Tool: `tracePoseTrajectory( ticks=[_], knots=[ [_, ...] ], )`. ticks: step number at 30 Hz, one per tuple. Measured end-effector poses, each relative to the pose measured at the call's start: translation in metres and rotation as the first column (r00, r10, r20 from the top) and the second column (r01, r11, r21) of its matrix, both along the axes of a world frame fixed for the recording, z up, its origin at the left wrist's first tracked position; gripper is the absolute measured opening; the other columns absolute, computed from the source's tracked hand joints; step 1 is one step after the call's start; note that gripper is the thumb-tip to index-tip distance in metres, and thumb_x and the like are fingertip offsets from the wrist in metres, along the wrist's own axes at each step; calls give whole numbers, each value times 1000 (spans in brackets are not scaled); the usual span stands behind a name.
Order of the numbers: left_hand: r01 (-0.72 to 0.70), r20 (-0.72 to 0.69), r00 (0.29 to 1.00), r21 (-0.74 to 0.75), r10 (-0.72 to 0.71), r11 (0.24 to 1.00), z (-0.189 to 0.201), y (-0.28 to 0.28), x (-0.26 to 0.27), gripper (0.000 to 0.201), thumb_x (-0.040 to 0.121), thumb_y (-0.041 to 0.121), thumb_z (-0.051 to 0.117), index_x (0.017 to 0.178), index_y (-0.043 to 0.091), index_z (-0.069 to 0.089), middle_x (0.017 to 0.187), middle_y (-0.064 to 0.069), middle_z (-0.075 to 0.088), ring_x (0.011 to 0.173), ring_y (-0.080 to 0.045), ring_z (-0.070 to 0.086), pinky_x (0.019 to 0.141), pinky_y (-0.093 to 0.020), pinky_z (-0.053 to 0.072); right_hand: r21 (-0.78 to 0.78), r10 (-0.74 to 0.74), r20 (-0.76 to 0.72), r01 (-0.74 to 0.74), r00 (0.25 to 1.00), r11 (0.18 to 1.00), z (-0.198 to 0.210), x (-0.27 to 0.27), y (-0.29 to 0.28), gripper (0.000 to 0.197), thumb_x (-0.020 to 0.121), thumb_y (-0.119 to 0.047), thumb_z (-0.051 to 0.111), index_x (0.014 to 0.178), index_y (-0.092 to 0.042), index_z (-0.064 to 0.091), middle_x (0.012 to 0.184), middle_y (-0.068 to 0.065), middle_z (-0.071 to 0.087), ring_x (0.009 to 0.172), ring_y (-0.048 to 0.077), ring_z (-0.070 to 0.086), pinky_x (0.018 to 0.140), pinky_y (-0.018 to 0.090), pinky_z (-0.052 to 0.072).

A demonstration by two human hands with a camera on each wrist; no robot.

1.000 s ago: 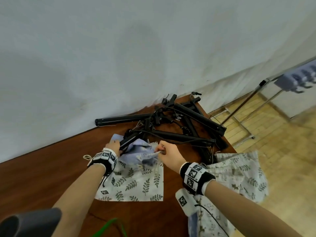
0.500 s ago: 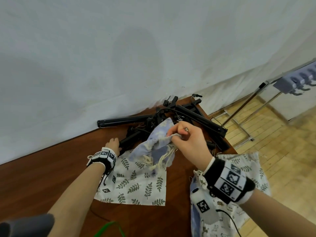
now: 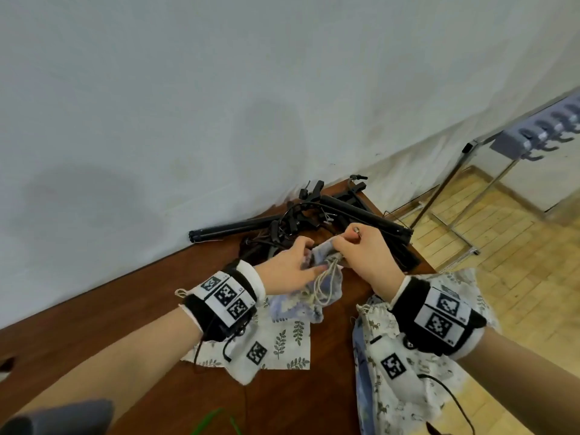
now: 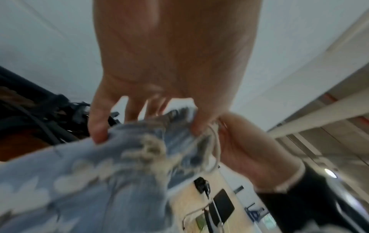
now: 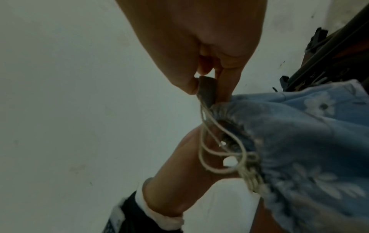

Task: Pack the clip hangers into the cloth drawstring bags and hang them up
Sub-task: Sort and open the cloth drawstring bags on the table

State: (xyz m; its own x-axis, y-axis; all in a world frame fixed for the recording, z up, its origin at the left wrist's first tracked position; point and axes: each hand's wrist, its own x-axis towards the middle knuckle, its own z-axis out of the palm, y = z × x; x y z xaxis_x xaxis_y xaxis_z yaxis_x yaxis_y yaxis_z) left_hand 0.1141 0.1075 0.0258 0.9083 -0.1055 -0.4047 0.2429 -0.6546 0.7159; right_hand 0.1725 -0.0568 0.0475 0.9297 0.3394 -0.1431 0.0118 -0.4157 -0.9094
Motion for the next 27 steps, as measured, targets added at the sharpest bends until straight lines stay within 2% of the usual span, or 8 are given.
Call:
tracePoseTrajectory(
  ticks=[3, 6, 9, 11, 19, 22, 24, 27],
  knots=[
    [-130, 147, 979, -62, 138, 990, -4, -19, 0, 41, 93, 28, 54, 127, 15, 35, 92, 1, 60, 75, -8, 63, 75, -32, 56, 86, 20, 85, -27, 996, 996, 19, -6, -8, 26, 83, -9, 59, 68, -12, 37, 65, 8, 40, 59, 14, 37, 58, 28, 37],
    [-67, 134, 989, 74, 57, 995, -4, -11, -4, 49, 80, 23, 64, 123, 17, 41, 116, -9, 54, 104, -24, 59, 91, -40, 50, 73, -1, 207, -14, 978, 997, 32, -7, -26, 27, 82, -2, 59, 66, -10, 39, 59, 4, 42, 54, 6, 35, 54, 14, 34],
    [96, -6, 995, 174, -97, 980, 2, 6, -15, 46, 80, 9, 62, 123, 18, 48, 118, -1, 52, 106, -20, 53, 86, -33, 47, -56, -55, 296, 74, 954, 996, 31, 4, -55, 31, 76, 2, 55, 62, -16, 34, 59, 7, 44, 57, 11, 37, 56, 22, 33],
    [90, -49, 995, 125, -85, 988, 6, 23, -21, 36, 83, -5, 54, 101, 26, 56, 108, 3, 56, 96, -15, 55, 81, -38, 54, -194, -56, 304, 120, 951, 974, 23, 12, -76, 28, 74, 0, 53, 60, -17, 35, 59, 9, 51, 54, 15, 38, 54, 30, 35],
    [159, 14, 987, -17, -159, 987, 42, 28, -22, 17, 94, 11, 57, 107, 13, 67, 103, -1, 68, 95, -11, 61, 88, -34, 48, -316, 83, 99, -48, 992, 948, -2, 12, -107, 26, 75, 6, 52, 66, -12, 36, 78, 12, 66, 58, 16, 47, 50, 19, 38],
    [240, -88, 967, -17, -241, 971, 45, 10, -26, 24, 85, -5, 57, 92, 15, 68, 110, 1, 67, 92, -9, 62, 73, -18, 52, -272, 171, 16, -160, 985, 949, 4, 15, -111, 27, 77, 9, 52, 68, -12, 37, 83, 11, 68, 64, 14, 55, 51, 14, 43],
    [278, -174, 944, -47, -282, 959, 40, -7, -26, 30, 79, -9, 56, 66, 17, 55, 95, -10, 62, 72, -13, 55, 60, -19, 45, -297, 250, -38, -250, 967, 922, 4, 13, -109, 26, 76, 6, 51, 66, -13, 36, 80, 13, 67, 66, 16, 57, 55, 23, 47],
    [147, -90, 985, -18, -148, 989, 27, -27, -21, 35, 86, 12, 64, 57, 10, 44, 66, -15, 40, 58, -19, 35, 57, -26, 30, -606, 356, 92, -232, 930, 761, 14, 9, -104, 16, 79, -14, 57, 69, -17, 45, 70, -1, 60, 58, 14, 52, 52, 27, 42]
  ],
)
